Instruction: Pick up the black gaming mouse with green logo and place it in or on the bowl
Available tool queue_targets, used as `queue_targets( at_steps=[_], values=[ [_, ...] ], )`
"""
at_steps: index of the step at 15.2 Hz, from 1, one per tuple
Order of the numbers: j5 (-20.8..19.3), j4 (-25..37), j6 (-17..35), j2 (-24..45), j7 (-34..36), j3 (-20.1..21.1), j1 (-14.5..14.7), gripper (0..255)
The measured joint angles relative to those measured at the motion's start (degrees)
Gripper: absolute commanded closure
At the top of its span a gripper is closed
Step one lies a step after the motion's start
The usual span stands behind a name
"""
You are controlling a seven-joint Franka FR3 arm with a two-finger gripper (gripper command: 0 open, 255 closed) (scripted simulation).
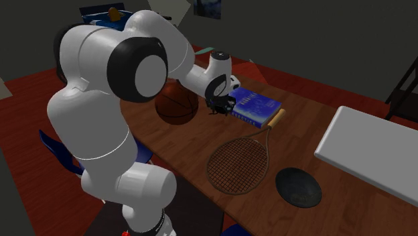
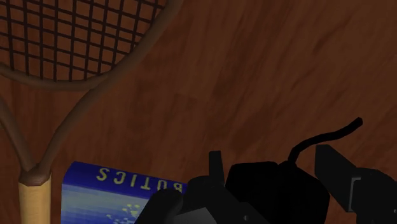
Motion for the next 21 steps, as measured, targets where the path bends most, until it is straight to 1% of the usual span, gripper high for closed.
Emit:
queue_targets(
  at_steps=[5,9,16,21],
  values=[
    [-0.47,-3.92,-0.11,-3.71,-5.95,-3.53,-2.83,255],
    [-1.62,-6.37,-1.31,-7.09,-11.69,-7.32,-5.87,255],
    [-2.2,-6.23,-4.18,-9.01,-21.98,-14.25,-9.89,255],
    [-2.27,-5.76,-5.93,-9.47,-30.38,-20.15,-12.66,255]
  ],
)
